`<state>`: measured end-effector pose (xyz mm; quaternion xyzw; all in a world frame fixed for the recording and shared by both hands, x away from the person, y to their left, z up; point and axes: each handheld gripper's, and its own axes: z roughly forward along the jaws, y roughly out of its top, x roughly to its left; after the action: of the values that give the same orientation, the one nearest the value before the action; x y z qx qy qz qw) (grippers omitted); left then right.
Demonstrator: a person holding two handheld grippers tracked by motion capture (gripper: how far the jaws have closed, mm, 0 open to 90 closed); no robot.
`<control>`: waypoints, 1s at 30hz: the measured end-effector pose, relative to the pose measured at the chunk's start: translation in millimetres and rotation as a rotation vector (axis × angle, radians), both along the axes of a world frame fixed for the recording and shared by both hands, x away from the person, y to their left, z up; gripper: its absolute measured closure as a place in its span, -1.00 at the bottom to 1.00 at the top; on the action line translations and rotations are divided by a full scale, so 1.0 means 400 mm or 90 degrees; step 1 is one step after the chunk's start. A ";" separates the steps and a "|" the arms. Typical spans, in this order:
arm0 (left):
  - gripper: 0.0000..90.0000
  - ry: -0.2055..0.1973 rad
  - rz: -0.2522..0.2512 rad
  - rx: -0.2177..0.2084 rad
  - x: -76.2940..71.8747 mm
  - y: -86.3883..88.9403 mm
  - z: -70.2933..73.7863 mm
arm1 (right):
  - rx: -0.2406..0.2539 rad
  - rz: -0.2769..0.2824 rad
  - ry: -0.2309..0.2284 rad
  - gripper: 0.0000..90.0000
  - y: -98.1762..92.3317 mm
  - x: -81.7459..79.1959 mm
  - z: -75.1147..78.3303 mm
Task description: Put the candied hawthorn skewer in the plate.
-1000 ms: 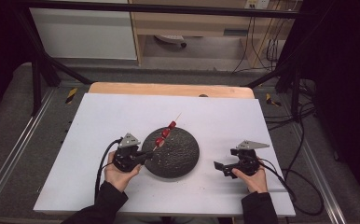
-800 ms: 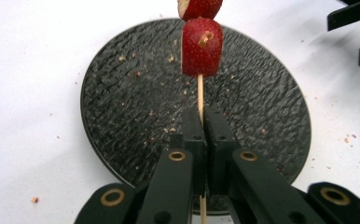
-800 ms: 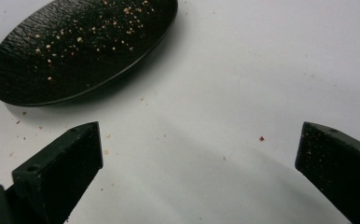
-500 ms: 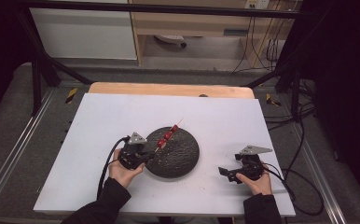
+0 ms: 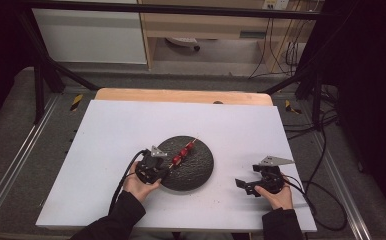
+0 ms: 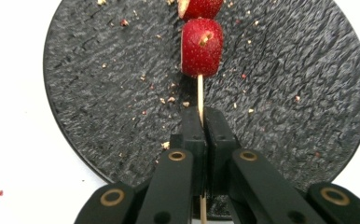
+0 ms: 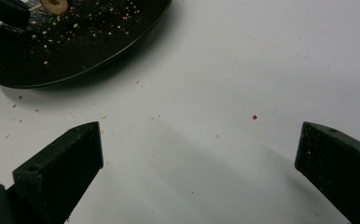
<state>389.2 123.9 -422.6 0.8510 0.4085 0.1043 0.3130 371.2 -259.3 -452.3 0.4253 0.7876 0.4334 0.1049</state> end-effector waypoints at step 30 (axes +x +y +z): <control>0.27 -0.051 -0.047 -0.040 -0.018 0.055 0.038 | 0.018 -0.018 -0.005 -0.97 -0.009 -0.004 0.008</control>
<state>382.0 146.0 -407.5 0.8503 0.3673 0.1141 0.3594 369.7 -262.9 -449.2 0.4360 0.7750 0.4446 0.1077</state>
